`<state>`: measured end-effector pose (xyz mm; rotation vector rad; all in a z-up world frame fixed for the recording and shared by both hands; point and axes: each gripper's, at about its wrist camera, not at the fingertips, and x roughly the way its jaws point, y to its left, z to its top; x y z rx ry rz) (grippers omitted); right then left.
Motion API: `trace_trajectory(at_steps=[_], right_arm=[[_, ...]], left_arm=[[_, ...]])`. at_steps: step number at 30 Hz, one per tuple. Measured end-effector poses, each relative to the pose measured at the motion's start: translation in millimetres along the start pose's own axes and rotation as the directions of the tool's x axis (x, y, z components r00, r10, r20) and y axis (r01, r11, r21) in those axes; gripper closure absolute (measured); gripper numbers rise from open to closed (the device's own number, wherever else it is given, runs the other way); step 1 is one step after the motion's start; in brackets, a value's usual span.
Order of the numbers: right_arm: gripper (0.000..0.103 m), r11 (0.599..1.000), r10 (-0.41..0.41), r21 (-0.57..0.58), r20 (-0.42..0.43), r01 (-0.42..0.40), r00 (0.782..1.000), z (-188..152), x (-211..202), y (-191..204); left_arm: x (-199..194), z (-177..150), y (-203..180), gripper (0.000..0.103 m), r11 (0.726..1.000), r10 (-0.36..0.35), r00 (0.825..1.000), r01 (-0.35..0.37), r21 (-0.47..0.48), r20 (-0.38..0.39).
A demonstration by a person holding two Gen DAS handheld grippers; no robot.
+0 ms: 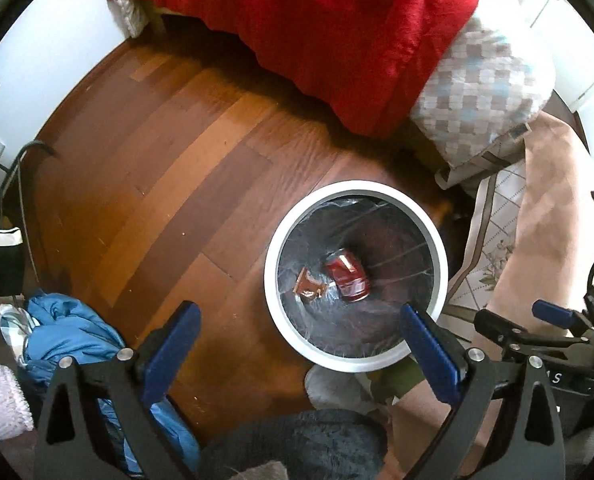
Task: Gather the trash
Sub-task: 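Carry both items over the white bin and open both tools to drop them, then move both tools back toward the table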
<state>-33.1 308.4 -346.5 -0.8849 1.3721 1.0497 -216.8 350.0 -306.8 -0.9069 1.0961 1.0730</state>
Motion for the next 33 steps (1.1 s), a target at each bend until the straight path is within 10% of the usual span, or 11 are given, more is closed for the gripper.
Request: trace_trajectory(at_steps=[14,23,28,33], right_arm=[[0.0,0.997,0.072,0.025,0.175,-0.077,0.982,-51,-95,-14],[0.0,0.97,0.195,0.068,0.345,-0.232,0.918,-105,-188,-45],[0.0,0.95,0.212,0.122,0.427,-0.289,0.879,-148,-233,-90],[0.0,0.945,0.095,0.247,0.417,-0.213,0.904,-190,-237,-176]], left_arm=[[-81,-33,-17,0.002,0.999,0.002,0.99,-0.009,0.049,0.139],[-157,-57,-39,0.002,0.997,-0.028,0.966,0.008,0.079,0.257],[-184,-73,-77,0.002,0.992,-0.078,0.948,0.042,0.119,0.31],[-170,-83,-146,0.002,0.975,-0.121,0.95,0.06,0.212,0.289]])
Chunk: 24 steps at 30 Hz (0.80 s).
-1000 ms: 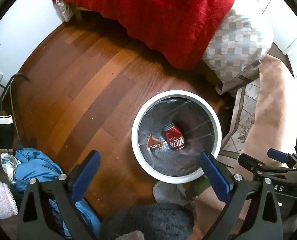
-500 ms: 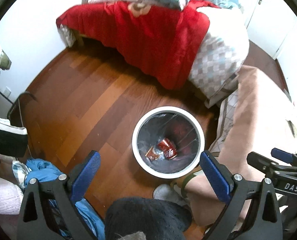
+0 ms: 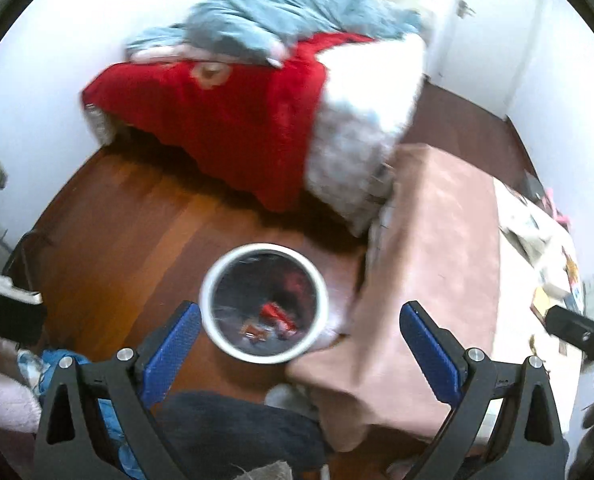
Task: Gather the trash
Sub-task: 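Move both tools back toward the table, then grasp the yellow HAOMAO box with the right tool while the left tool grasps the red wrapper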
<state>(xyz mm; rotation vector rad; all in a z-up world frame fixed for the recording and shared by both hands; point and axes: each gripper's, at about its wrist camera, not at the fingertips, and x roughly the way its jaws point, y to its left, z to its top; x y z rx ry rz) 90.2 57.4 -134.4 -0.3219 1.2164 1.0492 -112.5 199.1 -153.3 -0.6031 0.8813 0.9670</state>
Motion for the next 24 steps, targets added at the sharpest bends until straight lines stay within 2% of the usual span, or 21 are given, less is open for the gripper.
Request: trace_trajectory(at_steps=[3,6,8,11,14,18,21,22,24], right_arm=[[0.0,0.992,-0.128,0.005,-0.034,0.128,0.991,4,3,-68],[0.0,0.968,-0.251,-0.05,-0.103,0.247,0.962,17,28,-135],[0.0,0.955,-0.294,-0.081,-0.167,0.284,0.941,26,49,-177],[0.001,0.949,-0.314,-0.121,-0.253,0.292,0.915,35,79,-224],[0.003,0.938,-0.34,-0.169,-0.286,0.302,0.896,44,101,-246],[0.006,0.939,-0.327,-0.213,-0.311,0.27,0.892,48,118,-260],[0.015,0.934,-0.315,-0.268,-0.295,0.238,0.902,47,121,-256],[0.021,0.939,-0.293,-0.269,-0.288,0.217,0.912,46,118,-256],[0.027,0.942,-0.292,-0.25,-0.276,0.225,0.916,44,113,-257]], left_arm=[[28,-3,-52,0.002,0.999,-0.015,0.999,0.016,0.043,-0.03],[68,-7,-118,0.002,0.994,-0.013,0.998,0.02,0.108,-0.064],[96,-16,-162,0.002,0.987,-0.019,0.994,0.035,0.156,-0.106],[131,-27,-213,0.002,0.975,-0.02,0.984,0.059,0.216,-0.176],[154,-33,-243,0.002,0.964,-0.007,0.975,0.066,0.257,-0.223],[168,-35,-260,0.002,0.954,0.017,0.968,0.059,0.295,-0.25],[173,-36,-264,0.002,0.946,0.035,0.968,0.047,0.32,-0.247],[176,-36,-265,0.002,0.945,0.043,0.968,0.042,0.325,-0.248],[178,-34,-266,0.002,0.946,0.042,0.966,0.044,0.322,-0.255]])
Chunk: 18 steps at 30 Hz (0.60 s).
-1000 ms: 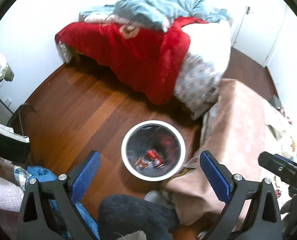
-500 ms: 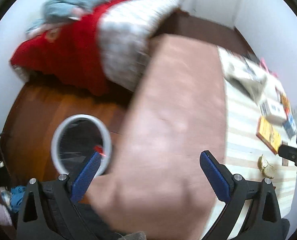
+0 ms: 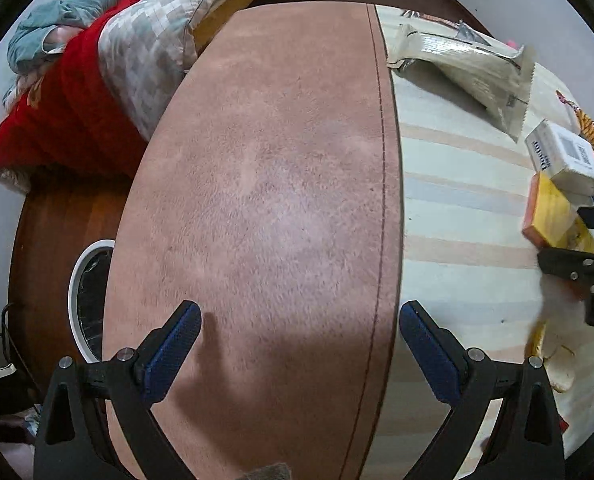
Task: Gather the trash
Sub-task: 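Grasp the yellow HAOMAO box with the right tool while the left tool grasps the red wrapper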
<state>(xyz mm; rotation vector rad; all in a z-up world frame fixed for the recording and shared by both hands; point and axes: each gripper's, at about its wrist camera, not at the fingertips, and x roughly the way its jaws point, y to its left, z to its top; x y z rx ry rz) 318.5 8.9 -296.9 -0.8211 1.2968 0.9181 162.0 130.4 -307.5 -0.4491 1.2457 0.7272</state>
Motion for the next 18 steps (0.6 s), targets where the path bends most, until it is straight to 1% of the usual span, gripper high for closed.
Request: trace_trajectory(at_steps=[1,3,5,7,9,12,14,15,16,18], right_arm=[[0.03,0.999,0.004,0.032,-0.007,-0.004,1.0,-5,-3,-3],[0.031,0.995,0.01,0.099,-0.024,-0.008,1.0,-14,-9,-9],[0.032,0.981,-0.012,0.191,-0.015,0.014,1.0,-38,-21,-20],[0.032,0.962,-0.02,0.273,0.001,0.019,1.0,-67,-33,-31],[0.032,0.93,-0.011,0.368,0.019,0.003,1.0,-107,-46,-43],[0.032,0.881,-0.015,0.473,0.031,-0.001,0.999,-168,-57,-54],[0.033,0.847,-0.009,0.532,0.036,-0.012,0.999,-201,-61,-58],[0.033,0.831,-0.005,0.557,0.036,-0.016,0.999,-217,-60,-57],[0.033,0.817,0.006,0.575,0.037,-0.026,0.999,-230,-59,-54],[0.032,0.799,0.031,0.6,0.029,-0.042,0.999,-247,-56,-56]], left_arm=[[0,0,0,0.002,1.0,-0.002,1.0,0.002,-0.004,0.0],[-2,0,-2,0.002,1.0,0.003,1.0,-0.003,0.001,0.003],[-7,-4,-4,0.002,1.0,0.005,1.0,-0.005,0.017,0.012],[-16,-10,-6,0.002,0.999,-0.002,1.0,0.001,0.042,0.026],[-27,-17,-11,0.002,0.997,-0.02,0.999,0.017,0.076,0.043],[-50,-34,-18,0.002,0.987,-0.092,0.993,0.081,0.137,0.07],[-67,-48,-25,0.002,0.974,-0.155,0.984,0.137,0.181,0.085],[-74,-56,-31,0.002,0.963,-0.196,0.977,0.177,0.203,0.08],[-79,-64,-38,0.002,0.945,-0.251,0.966,0.232,0.229,0.061],[-82,-77,-53,0.002,0.91,-0.326,0.945,0.311,0.272,0.01]])
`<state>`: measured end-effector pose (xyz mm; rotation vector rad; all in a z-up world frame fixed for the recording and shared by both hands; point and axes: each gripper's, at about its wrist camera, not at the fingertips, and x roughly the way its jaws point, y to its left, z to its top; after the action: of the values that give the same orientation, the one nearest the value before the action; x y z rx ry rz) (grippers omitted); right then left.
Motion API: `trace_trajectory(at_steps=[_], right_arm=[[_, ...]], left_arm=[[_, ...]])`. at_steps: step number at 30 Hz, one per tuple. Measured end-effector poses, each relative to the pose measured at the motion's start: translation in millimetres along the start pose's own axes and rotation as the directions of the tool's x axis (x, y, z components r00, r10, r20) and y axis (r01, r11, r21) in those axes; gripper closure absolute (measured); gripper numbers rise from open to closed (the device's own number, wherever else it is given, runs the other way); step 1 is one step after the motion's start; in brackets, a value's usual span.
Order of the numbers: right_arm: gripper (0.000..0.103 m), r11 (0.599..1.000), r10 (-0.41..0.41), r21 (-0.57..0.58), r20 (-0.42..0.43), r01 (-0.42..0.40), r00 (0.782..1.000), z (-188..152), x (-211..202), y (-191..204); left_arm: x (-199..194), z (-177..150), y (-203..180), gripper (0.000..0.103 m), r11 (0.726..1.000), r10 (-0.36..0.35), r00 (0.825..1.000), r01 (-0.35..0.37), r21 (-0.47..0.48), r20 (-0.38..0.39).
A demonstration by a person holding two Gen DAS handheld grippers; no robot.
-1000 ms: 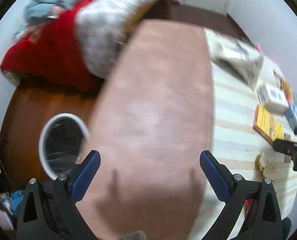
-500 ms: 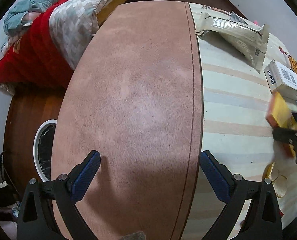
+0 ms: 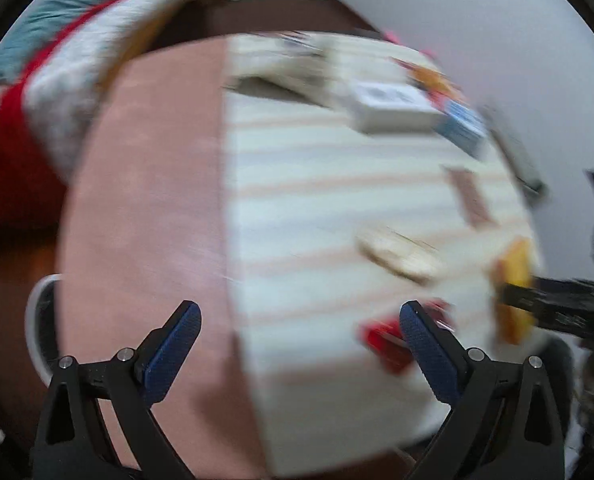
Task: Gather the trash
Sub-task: 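Grasp the yellow HAOMAO box with the right tool while the left tool grasps the red wrapper, then carry both items over the bin and open both tools to drop them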
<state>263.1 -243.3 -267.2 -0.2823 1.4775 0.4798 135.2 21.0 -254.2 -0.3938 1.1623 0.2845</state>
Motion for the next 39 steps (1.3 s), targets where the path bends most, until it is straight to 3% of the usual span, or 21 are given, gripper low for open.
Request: trace_trajectory(at_steps=[4,8,11,13,14,18,22,29,33,39], right_arm=[[0.028,0.999,0.03,0.013,-0.029,-0.03,0.999,-9,8,-2],[0.027,0.999,0.002,-0.051,-0.007,-0.003,1.0,-21,8,3],[0.025,0.993,-0.04,-0.109,0.002,0.04,0.999,-21,12,26],[0.025,0.988,-0.069,-0.139,0.009,0.07,0.998,-18,13,35],[0.025,0.985,-0.084,-0.152,0.014,0.085,0.996,-14,15,39],[0.027,0.983,-0.099,-0.152,0.041,0.104,0.994,-24,7,53],[0.041,0.981,-0.099,-0.162,0.063,0.108,0.993,-25,14,61],[0.041,0.988,-0.044,-0.143,0.107,0.059,0.993,-23,-2,77],[0.041,0.99,0.006,-0.139,0.172,0.018,0.985,-20,-23,89],[0.041,0.98,0.104,-0.191,0.272,-0.052,0.957,-16,-70,139]], left_arm=[[15,-10,-28,0.002,0.992,-0.107,0.994,0.109,0.057,-0.038],[34,-7,-43,0.003,0.99,-0.109,0.993,0.113,0.084,-0.05],[46,-5,-56,0.011,0.991,-0.073,0.996,0.078,0.109,-0.05],[53,-5,-64,0.044,0.991,-0.038,0.998,0.044,0.128,-0.05],[55,-7,-65,0.049,0.991,-0.026,0.998,0.033,0.131,-0.053],[53,-11,-72,0.058,0.99,0.006,1.0,-0.004,0.142,-0.013],[46,-12,-74,0.067,0.993,0.046,0.999,-0.047,0.109,0.012],[21,-16,-47,0.068,0.994,0.107,0.992,-0.108,0.022,0.063],[-18,-17,-20,0.068,0.986,0.167,0.976,-0.163,-0.043,0.143],[-90,-13,26,0.068,0.961,0.266,0.922,-0.228,-0.159,0.283]])
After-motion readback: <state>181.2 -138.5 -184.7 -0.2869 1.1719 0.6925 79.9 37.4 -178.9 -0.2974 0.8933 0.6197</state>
